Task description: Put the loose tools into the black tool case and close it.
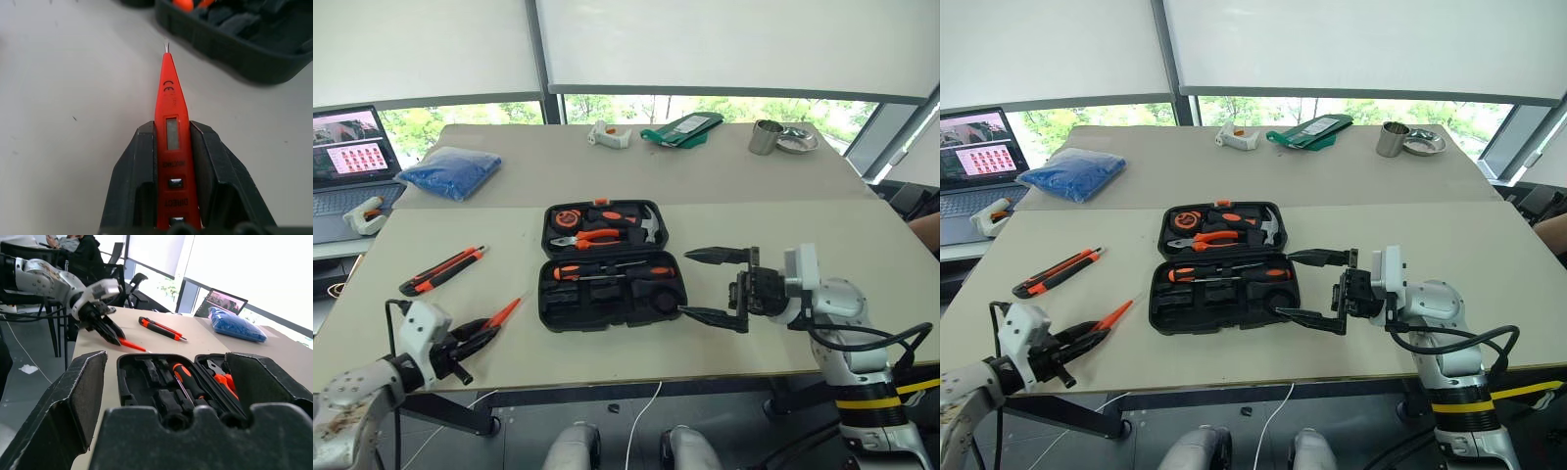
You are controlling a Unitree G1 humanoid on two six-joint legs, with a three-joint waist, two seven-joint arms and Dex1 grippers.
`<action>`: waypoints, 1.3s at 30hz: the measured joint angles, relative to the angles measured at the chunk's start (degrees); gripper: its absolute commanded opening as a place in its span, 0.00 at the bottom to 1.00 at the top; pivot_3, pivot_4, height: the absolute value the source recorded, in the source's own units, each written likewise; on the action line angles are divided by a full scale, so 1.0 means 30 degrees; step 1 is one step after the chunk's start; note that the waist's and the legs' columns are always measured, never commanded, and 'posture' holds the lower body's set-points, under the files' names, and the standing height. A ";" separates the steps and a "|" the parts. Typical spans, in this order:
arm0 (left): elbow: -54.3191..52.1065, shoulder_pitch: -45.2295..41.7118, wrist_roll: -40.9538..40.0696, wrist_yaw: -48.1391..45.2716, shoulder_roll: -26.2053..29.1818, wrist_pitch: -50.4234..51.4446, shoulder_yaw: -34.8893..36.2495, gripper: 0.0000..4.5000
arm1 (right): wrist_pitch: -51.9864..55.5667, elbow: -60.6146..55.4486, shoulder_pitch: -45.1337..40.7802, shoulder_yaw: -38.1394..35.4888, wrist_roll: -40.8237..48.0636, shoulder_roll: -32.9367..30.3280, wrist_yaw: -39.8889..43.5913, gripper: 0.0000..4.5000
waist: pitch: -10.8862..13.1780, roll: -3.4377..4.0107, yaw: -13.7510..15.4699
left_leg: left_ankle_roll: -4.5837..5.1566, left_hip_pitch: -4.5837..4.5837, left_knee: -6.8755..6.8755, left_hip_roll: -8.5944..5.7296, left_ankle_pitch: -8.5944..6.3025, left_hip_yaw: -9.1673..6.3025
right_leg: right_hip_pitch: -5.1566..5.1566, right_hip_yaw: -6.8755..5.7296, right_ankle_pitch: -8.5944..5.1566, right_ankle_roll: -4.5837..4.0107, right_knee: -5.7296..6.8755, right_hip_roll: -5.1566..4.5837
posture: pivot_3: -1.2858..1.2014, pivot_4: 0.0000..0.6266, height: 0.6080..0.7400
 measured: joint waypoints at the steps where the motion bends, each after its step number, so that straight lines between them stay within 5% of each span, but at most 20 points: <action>1: 0.0175 -0.0688 -0.0047 -0.0515 0.0346 -0.0305 -0.0041 0.11 | 0.0247 -0.0038 0.0005 -0.0024 0.0000 -0.0277 -0.0027 1.00 | 0.0000 -0.0001 0.0080 | -0.0001 0.0000 0.0007 0.0001 0.0000 0.0000 | 0.0000 -0.0004 0.0004 -0.0002 -0.0010 -0.0001 | 0.52 0.24 1.00; 8: 0.1125 -0.7517 0.2049 -0.4452 0.2095 -0.1260 -0.5253 0.11 | 0.0514 0.0277 -0.0503 -0.0441 -0.0877 -0.1845 -0.0845 1.00 | -0.0001 0.0000 0.0306 | 0.0013 -0.0013 0.0028 -0.0030 0.0007 0.0058 | 0.0086 0.0049 0.0032 0.0029 -0.0042 0.0025 | 0.52 0.24 1.00; 15: 0.5403 -1.2682 0.5495 -0.5713 0.0556 -0.2940 -1.0021 0.11 | 0.1257 0.0337 -0.0767 -0.0200 -0.1756 -0.2253 -0.1651 1.00 | 0.0009 -0.0020 0.0100 | 0.0166 -0.0024 0.0029 -0.0030 0.0095 0.0128 | 0.0069 0.0082 0.0115 0.0086 0.0012 0.0166 | 0.52 0.24 1.00; 28: 0.7819 -1.4232 0.6931 -0.5607 -0.1332 -0.3645 -1.1100 0.11 | 0.1591 -0.0644 0.0038 -0.0052 -0.1753 -0.2356 -0.2195 1.00 | 0.0021 -0.0041 0.0041 | 0.0174 -0.0027 0.0155 0.0021 0.0092 0.0080 | 0.0107 0.0093 0.0084 0.0198 0.0033 0.0148 | 0.52 0.24 1.00; 39: 0.7219 -1.4345 0.7799 -0.5502 -0.0971 -0.3115 -1.1489 0.11 | 0.1900 -0.0901 0.0481 -0.0056 -0.1745 -0.2468 -0.2356 1.00 | 0.0021 -0.0040 0.0057 | 0.0180 -0.0024 0.0188 0.0028 0.0088 0.0079 | 0.0124 0.0092 0.0090 0.0195 0.0043 0.0151 | 0.52 0.24 1.00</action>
